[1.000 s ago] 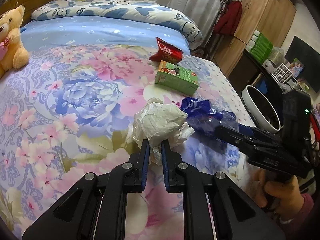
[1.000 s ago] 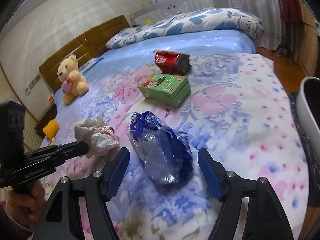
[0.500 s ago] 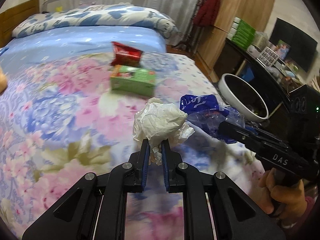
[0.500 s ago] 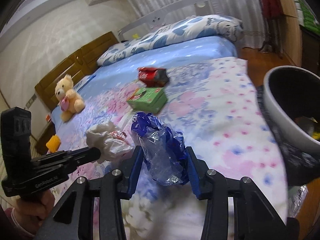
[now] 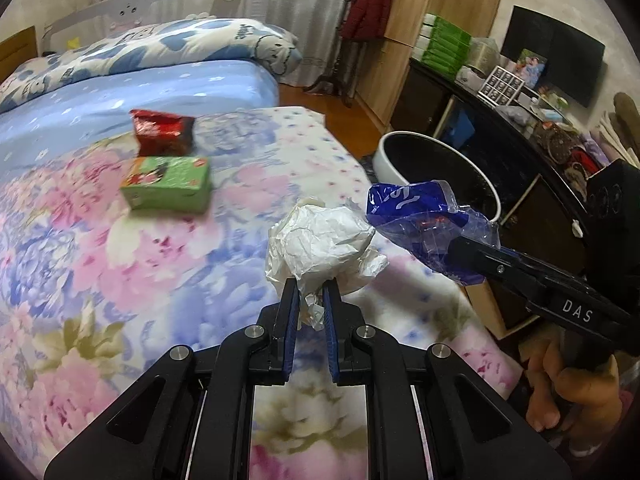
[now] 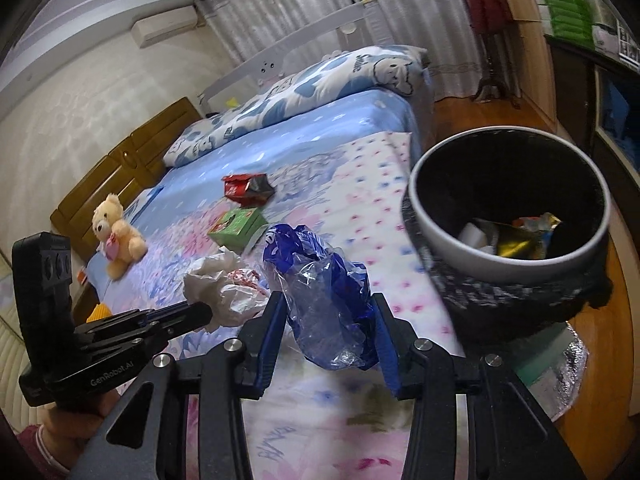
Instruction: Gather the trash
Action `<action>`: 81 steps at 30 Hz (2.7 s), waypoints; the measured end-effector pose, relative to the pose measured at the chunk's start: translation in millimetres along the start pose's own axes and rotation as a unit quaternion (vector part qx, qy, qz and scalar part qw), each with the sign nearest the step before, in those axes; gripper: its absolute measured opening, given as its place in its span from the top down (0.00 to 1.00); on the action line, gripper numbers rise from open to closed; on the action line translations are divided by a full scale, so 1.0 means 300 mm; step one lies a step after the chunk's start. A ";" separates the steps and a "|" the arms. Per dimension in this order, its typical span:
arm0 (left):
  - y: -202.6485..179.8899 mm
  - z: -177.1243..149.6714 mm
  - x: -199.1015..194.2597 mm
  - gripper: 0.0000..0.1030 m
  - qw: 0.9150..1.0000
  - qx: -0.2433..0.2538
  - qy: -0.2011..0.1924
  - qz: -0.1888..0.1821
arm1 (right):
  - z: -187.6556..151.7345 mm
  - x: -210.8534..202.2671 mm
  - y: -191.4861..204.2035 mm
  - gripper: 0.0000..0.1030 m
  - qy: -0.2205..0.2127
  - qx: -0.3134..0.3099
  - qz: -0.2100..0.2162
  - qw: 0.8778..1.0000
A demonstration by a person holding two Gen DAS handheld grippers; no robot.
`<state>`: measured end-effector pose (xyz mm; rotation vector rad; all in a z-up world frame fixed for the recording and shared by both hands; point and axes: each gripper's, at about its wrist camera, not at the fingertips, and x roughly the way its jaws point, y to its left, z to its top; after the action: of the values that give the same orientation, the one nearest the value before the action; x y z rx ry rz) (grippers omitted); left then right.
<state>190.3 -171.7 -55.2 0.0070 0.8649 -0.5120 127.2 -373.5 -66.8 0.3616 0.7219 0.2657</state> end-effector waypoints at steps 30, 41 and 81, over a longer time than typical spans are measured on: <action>-0.242 0.113 0.113 0.89 0.998 0.054 0.004 -0.024 | 0.065 -0.158 -0.221 0.58 -0.042 0.039 -0.066 0.996; -0.327 0.172 0.163 0.89 0.997 0.077 0.005 -0.029 | 0.114 -0.163 -0.286 0.58 -0.040 0.044 -0.083 0.995; -0.484 0.337 0.394 0.88 0.994 0.101 0.035 -0.032 | 0.253 -0.071 -0.488 0.56 -0.007 0.081 -0.100 0.992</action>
<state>264.1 -371.1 -46.0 0.1838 0.8806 -0.6607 180.3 -531.2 -61.6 0.4415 0.7620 0.0155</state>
